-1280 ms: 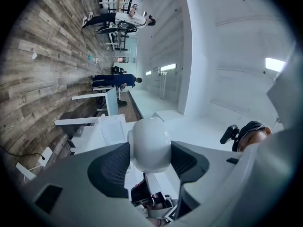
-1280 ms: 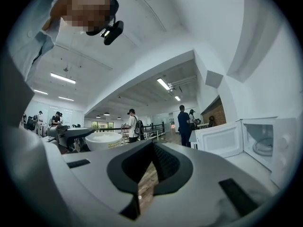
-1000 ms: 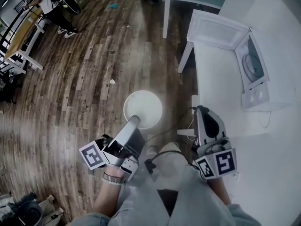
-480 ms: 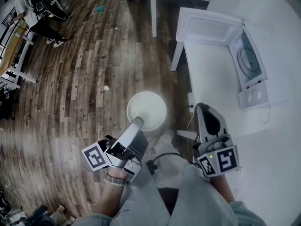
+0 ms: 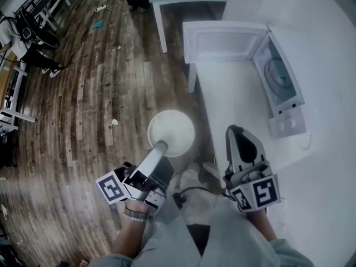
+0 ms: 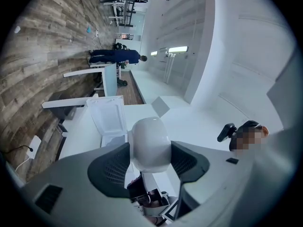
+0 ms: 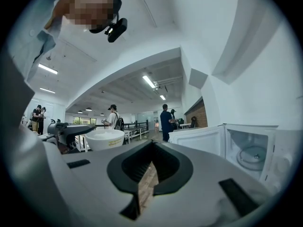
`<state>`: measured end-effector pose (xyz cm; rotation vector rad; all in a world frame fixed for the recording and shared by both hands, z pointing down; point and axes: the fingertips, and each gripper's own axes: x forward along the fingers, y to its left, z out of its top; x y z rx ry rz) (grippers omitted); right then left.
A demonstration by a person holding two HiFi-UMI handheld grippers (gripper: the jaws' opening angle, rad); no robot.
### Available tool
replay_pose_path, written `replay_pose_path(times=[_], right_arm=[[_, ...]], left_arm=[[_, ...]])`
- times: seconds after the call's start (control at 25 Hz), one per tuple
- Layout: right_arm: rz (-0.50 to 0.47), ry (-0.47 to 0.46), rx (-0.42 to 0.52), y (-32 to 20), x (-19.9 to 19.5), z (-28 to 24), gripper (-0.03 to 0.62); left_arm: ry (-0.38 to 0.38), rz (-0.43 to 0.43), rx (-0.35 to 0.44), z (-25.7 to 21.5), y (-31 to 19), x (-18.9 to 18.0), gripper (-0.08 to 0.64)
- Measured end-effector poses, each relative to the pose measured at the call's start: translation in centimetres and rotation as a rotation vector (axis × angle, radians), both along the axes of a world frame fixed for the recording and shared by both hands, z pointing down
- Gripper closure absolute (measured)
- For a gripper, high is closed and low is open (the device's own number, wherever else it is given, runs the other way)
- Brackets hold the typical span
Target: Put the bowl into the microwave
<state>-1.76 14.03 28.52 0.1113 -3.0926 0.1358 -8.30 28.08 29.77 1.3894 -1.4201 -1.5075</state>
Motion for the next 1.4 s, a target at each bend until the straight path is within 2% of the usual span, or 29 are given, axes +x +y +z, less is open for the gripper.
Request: replay_pose_path(times=[0.44, 0.72, 1.0, 1.12, 1.28, 1.4], right_arm=[[0.127, 0.0, 0.004, -8.7, 1.0, 0.8, 0.595], [0.213, -0.007, -0.008, -11.4, 3.2, 1.1, 0.595], [0.299, -0.015, -0.014, -13.5, 4.7, 1.9, 0.595], [0.359, -0.012, -0.038, -14.7, 5.1, 2.4, 0.594], [0.445, 0.006, -0.027, -16.1, 4.8, 2.7, 0.595], [0.517, 0.007, -0.04, -17.5, 4.0, 2.8, 0.594]], left_arm=[[-0.006, 0.11, 0.008, -0.1, -9.3, -1.1, 0.305], [-0.018, 0.201, 0.002, -0.3, -13.2, -0.3, 0.305], [0.0, 0.286, 0.008, -0.4, -16.4, -0.4, 0.305], [-0.013, 0.346, -0.013, 0.2, -18.0, -0.8, 0.305], [-0.009, 0.43, -0.012, 0.4, -20.7, -2.1, 0.305], [-0.043, 0.52, -0.024, 0.5, -22.9, -2.9, 0.305]])
